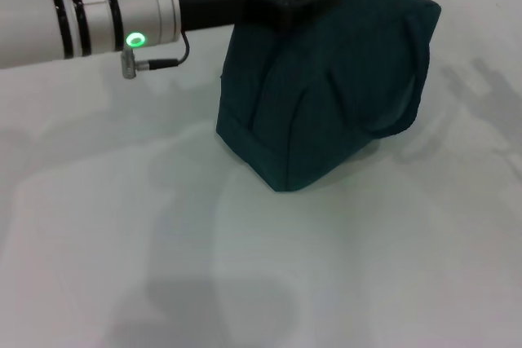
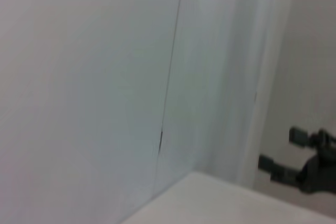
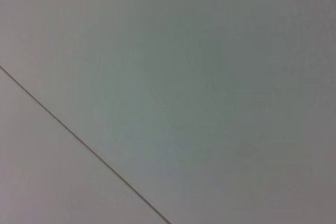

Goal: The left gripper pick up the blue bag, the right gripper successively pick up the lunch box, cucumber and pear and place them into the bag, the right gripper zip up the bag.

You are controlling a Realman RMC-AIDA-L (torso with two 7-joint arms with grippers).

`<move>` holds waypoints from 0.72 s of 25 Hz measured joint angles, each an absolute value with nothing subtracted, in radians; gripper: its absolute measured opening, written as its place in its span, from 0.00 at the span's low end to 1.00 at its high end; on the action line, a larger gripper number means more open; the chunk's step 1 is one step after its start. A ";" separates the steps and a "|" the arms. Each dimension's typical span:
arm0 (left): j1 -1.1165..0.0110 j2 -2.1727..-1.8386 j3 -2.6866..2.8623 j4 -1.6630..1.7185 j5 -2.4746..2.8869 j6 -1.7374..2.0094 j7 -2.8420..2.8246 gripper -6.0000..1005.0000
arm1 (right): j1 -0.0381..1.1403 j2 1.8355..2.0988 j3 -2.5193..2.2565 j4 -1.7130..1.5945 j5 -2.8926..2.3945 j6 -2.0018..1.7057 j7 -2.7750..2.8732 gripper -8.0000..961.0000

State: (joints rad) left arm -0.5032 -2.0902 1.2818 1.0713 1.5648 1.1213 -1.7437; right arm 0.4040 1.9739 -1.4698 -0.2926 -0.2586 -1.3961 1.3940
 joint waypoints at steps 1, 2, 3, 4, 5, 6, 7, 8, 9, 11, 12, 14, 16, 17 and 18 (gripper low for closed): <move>-0.499 -2.089 1.281 1.072 1.540 1.123 -1.726 0.26 | 0.404 1.972 -1.471 -0.293 -0.259 -1.397 1.394 0.92; -0.496 -2.087 1.281 1.072 1.519 1.125 -1.712 0.28 | 0.405 1.971 -1.473 -0.294 -0.260 -1.399 1.393 0.92; -0.493 -2.087 1.281 1.072 1.503 1.128 -1.699 0.30 | 0.405 1.971 -1.474 -0.295 -0.261 -1.402 1.393 0.92; -0.491 -2.087 1.281 1.072 1.490 1.130 -1.691 0.32 | 0.406 1.970 -1.475 -0.295 -0.262 -1.404 1.392 0.92; -0.490 -2.087 1.281 1.073 1.483 1.132 -1.686 0.34 | 0.407 1.970 -1.475 -0.296 -0.262 -1.406 1.391 0.92; -0.490 -2.086 1.281 1.075 1.480 1.134 -1.687 0.36 | 0.409 1.970 -1.475 -0.296 -0.263 -1.410 1.388 0.92; -0.490 -2.086 1.281 1.077 1.477 1.136 -1.689 0.38 | 0.411 1.970 -1.475 -0.296 -0.266 -1.413 1.383 0.92; -0.490 -2.086 1.281 1.077 1.477 1.136 -1.689 0.41 | 0.413 1.969 -1.475 -0.296 -0.272 -1.419 1.379 0.92; -0.491 -2.085 1.281 1.082 1.475 1.143 -1.696 0.43 | 0.415 1.968 -1.473 -0.296 -0.282 -1.430 1.369 0.92; -0.495 -2.082 1.269 1.102 1.470 1.170 -1.715 0.47 | 0.423 1.964 -1.471 -0.297 -0.316 -1.471 1.337 0.92; -0.496 -2.081 1.259 1.109 1.470 1.186 -1.725 0.49 | 0.428 1.962 -1.471 -0.298 -0.330 -1.489 1.319 0.92; -0.501 -2.079 1.221 1.127 1.472 1.237 -1.755 0.56 | 0.449 1.958 -1.471 -0.298 -0.383 -1.556 1.252 0.92; -0.511 -2.074 1.173 1.136 1.474 1.289 -1.780 0.63 | 0.470 1.954 -1.471 -0.301 -0.442 -1.616 1.187 0.92; -0.517 -2.071 1.143 1.137 1.475 1.322 -1.790 0.66 | 0.478 1.951 -1.471 -0.307 -0.470 -1.639 1.160 0.92; -0.522 -2.068 1.114 1.137 1.475 1.347 -1.795 0.69 | 0.485 1.947 -1.471 -0.317 -0.502 -1.662 1.132 0.92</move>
State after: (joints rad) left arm -0.5219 -2.0681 1.1145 1.1373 1.4750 1.3475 -1.7947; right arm 0.4853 1.9472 -1.4705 -0.3170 -0.5019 -1.6623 1.1320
